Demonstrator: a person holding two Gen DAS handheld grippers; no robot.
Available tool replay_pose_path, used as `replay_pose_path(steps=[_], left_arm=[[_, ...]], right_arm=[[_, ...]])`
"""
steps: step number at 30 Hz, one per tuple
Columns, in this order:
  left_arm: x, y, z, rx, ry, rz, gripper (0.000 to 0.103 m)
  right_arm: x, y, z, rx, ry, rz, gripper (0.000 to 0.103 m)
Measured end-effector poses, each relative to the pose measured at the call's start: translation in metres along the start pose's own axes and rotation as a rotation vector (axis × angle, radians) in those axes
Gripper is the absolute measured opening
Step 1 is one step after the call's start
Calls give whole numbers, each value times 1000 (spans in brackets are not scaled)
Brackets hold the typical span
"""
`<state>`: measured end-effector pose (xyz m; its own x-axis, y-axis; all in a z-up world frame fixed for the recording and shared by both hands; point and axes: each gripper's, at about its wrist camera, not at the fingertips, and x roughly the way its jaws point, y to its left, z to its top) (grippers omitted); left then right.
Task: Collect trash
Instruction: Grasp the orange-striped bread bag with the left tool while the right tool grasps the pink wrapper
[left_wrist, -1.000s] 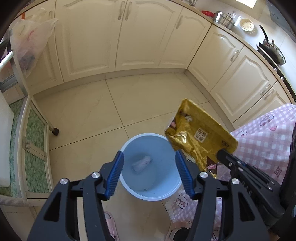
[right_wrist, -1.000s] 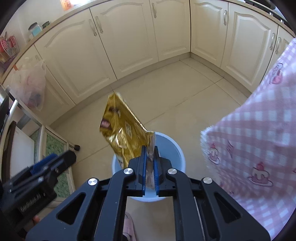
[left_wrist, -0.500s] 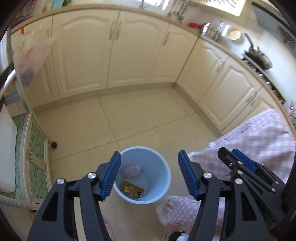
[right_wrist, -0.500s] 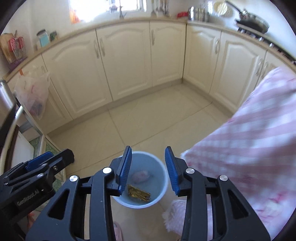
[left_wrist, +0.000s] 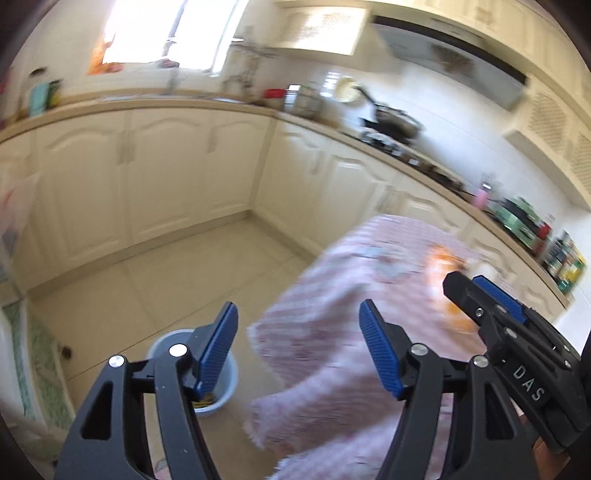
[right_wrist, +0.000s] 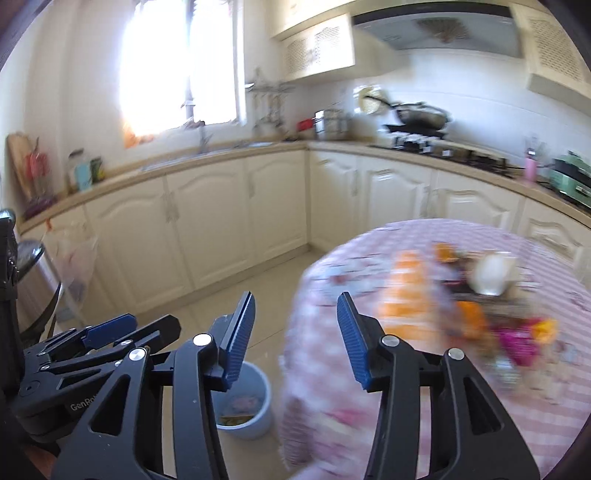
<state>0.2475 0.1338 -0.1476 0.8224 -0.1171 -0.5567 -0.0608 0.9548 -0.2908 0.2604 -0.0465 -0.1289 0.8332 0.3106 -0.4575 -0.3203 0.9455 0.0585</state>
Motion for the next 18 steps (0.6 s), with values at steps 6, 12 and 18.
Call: replay_pose_path(steps=[6, 12, 18], left_arm=[[16, -84, -4, 76, 51, -101, 69], [51, -132, -12, 137, 118, -111, 70], [80, -142, -11, 155, 156, -108, 70]], right_arm=[[-41, -89, -10, 104, -27, -159, 53], [-38, -156, -29, 209, 76, -232, 57], [-12, -173, -32, 223, 156, -188, 57]])
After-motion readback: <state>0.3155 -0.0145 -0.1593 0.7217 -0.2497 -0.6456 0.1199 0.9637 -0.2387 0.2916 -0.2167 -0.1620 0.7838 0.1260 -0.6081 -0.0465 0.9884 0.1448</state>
